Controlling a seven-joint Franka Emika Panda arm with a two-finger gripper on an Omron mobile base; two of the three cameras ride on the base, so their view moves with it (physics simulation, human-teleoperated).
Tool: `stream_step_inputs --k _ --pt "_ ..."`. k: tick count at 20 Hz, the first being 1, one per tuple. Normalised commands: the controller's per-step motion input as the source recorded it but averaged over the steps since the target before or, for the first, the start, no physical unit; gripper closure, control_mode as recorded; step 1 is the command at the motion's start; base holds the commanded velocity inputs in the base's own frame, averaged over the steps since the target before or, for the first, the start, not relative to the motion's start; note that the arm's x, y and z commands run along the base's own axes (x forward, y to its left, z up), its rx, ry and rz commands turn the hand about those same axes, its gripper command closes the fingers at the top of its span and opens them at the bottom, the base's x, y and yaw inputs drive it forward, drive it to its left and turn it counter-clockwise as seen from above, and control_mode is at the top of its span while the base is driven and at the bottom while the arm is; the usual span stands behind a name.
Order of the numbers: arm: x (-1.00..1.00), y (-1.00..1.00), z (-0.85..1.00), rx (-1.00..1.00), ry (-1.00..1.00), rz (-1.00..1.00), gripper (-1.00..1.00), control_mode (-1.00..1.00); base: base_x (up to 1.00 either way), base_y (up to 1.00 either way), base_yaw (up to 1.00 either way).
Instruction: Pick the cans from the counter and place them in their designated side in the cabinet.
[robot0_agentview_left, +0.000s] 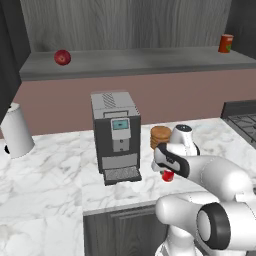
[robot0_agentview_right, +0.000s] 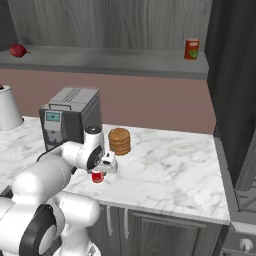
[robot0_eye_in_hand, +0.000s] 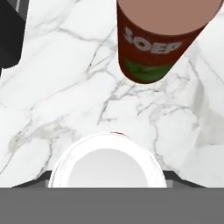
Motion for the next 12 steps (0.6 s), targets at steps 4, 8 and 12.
stream_step_inputs --k 4,8,12 --pt "0.00 0.00 0.00 0.00 -0.01 0.00 1.00 -1.00 0.00 0.00 0.00" --pt "-0.14 0.00 0.31 0.00 -0.13 0.00 1.00 -1.00 0.00 0.00 0.00" --pt "-0.34 -0.02 0.60 0.00 -0.14 0.00 1.00 -1.00 0.00 0.00 0.00"
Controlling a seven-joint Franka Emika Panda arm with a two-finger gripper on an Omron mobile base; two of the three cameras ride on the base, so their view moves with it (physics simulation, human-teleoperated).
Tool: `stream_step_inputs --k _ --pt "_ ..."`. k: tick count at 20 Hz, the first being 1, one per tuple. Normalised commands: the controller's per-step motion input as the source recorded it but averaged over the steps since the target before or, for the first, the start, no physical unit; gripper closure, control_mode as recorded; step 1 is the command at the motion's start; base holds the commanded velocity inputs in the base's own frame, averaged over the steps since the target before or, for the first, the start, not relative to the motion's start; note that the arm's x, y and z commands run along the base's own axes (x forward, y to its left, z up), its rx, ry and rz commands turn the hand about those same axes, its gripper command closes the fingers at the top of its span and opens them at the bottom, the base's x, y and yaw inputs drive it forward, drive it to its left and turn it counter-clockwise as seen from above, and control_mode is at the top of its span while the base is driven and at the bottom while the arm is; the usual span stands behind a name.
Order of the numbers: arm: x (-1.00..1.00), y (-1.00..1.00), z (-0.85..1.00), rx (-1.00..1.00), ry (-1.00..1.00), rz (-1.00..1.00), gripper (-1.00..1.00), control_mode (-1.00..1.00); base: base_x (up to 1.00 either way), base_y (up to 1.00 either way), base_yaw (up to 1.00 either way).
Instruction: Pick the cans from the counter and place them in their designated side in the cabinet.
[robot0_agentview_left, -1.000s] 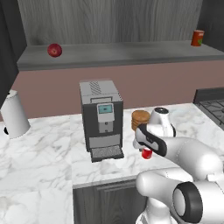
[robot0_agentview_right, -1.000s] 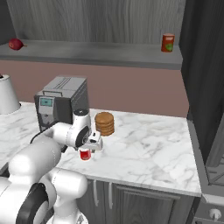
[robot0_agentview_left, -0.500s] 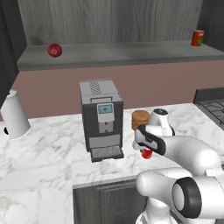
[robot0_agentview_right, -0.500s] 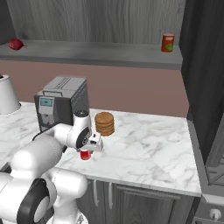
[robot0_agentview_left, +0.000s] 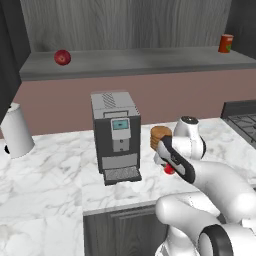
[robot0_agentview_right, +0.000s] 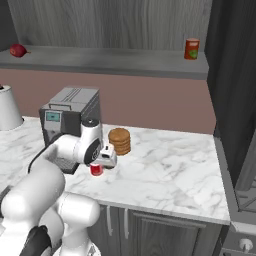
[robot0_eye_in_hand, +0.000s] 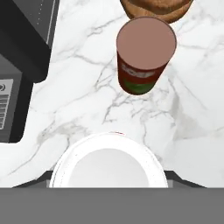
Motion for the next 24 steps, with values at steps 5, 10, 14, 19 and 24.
stream_step_inputs --k 5,10,14,19,24 --pt "-0.58 -0.05 0.50 0.00 -0.08 0.00 1.00 -1.00 0.00 0.00 0.00" --pt "-0.49 -0.06 0.54 -0.01 -0.08 0.00 1.00 -1.00 0.00 0.00 0.00" --pt "-0.37 -0.04 0.55 -0.02 -0.11 0.00 1.00 -1.00 0.00 0.00 0.00" --pt "-0.26 -0.06 0.56 -0.01 -0.12 0.00 1.00 -1.00 0.00 0.00 0.00" --pt "-0.20 -0.06 0.54 0.00 -0.13 0.00 1.00 -1.00 0.00 0.00 0.00"
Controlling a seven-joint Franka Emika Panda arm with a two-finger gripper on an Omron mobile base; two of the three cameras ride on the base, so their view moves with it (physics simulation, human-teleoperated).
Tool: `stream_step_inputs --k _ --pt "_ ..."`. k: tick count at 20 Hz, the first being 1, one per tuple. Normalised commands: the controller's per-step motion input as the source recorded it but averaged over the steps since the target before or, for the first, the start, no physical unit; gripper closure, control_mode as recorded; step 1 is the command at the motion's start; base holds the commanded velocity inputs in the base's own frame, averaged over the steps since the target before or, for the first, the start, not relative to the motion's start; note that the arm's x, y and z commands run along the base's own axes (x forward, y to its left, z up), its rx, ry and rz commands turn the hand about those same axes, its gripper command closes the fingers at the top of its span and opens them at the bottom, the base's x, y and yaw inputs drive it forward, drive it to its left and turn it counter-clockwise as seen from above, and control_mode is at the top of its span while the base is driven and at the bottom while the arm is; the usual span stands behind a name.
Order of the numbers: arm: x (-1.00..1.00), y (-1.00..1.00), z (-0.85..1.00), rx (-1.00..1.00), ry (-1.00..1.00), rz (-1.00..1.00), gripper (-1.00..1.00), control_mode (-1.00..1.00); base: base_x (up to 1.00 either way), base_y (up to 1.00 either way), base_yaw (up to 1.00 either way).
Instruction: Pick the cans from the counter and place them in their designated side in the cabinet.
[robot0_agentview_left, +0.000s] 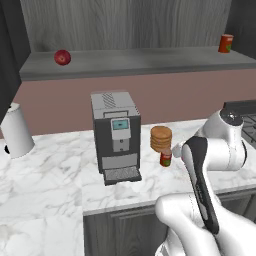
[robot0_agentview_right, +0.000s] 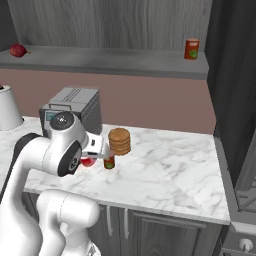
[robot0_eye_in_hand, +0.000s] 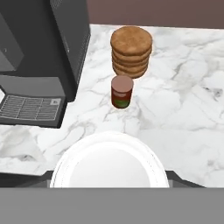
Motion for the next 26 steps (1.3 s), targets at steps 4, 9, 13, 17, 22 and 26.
stream_step_inputs --k 4,9,13,17,22,26 --pt "-0.38 0.00 0.43 0.00 -0.18 0.00 1.00 -1.00 0.00 0.00 0.00" --pt "-0.43 0.00 0.22 0.00 -0.14 0.00 1.00 -1.00 0.00 0.00 0.00" --pt "-0.45 0.00 0.15 -0.02 -0.12 0.00 1.00 -1.00 0.00 0.00 0.00" --pt "-0.43 0.00 0.22 -0.04 -0.13 0.00 1.00 -1.00 0.00 0.00 0.00" --pt "-0.32 0.00 0.30 -0.07 -0.16 0.00 1.00 -1.00 0.00 0.00 0.00" --pt "-0.32 -0.03 0.32 -0.07 -0.19 0.00 1.00 -1.00 0.00 0.00 0.00"
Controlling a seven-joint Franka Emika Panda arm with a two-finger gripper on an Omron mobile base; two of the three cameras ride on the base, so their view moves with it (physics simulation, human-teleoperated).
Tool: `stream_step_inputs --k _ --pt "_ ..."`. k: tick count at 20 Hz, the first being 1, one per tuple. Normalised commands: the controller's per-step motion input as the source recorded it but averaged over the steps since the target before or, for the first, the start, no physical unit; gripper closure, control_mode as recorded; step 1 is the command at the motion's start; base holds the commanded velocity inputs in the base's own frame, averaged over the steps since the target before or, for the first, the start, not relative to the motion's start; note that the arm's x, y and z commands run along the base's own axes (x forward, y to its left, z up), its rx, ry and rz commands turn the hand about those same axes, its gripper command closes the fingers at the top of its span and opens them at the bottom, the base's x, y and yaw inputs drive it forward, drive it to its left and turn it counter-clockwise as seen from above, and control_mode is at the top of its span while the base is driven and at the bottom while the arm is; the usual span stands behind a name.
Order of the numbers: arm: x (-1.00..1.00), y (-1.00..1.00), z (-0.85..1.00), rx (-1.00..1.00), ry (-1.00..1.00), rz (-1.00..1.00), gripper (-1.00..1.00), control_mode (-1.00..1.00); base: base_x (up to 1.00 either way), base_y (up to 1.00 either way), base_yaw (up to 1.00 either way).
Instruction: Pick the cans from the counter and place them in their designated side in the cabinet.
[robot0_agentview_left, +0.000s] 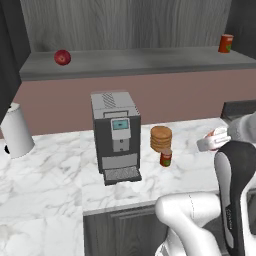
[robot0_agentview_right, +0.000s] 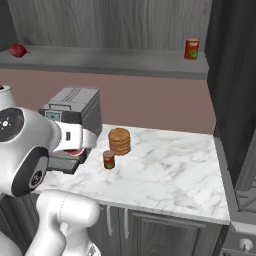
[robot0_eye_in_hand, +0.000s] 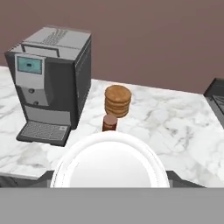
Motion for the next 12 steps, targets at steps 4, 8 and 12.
stream_step_inputs --k 4,8,12 --pt "-0.25 -0.02 0.35 -0.04 -0.12 0.00 1.00 -1.00 0.00 0.00 0.00" --pt "-0.14 -0.01 0.36 -0.03 -0.12 0.00 1.00 -1.00 0.00 0.00 0.00" --pt "-0.26 -0.11 0.37 -0.03 -0.06 0.00 1.00 -1.00 0.00 0.00 0.00"
